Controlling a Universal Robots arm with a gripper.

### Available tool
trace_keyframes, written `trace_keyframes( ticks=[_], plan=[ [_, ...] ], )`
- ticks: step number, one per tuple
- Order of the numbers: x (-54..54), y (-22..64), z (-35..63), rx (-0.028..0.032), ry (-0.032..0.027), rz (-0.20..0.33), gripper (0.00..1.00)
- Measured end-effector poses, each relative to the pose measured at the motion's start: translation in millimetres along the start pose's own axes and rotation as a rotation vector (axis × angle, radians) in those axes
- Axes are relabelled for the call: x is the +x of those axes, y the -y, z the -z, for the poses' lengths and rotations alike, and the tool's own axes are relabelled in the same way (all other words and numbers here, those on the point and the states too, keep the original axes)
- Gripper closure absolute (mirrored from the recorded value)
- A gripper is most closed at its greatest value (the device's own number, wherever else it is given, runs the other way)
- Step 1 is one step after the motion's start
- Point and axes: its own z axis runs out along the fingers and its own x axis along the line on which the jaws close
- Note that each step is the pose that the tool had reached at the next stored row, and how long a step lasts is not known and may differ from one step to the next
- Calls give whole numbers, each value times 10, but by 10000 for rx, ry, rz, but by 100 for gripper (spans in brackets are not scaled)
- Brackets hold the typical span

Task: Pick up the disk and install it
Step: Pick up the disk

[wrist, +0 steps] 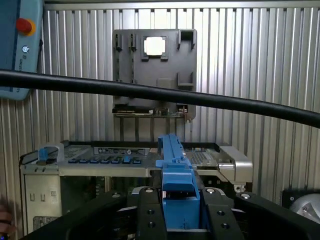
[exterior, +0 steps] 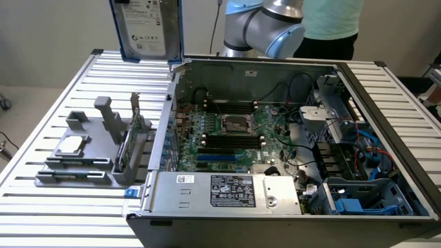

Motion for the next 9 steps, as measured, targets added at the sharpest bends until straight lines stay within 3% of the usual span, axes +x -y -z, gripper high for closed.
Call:
trace_keyframes(
  ticks=[9],
  plan=[
    [132,300,-3,0,0,18,68]
  ],
)
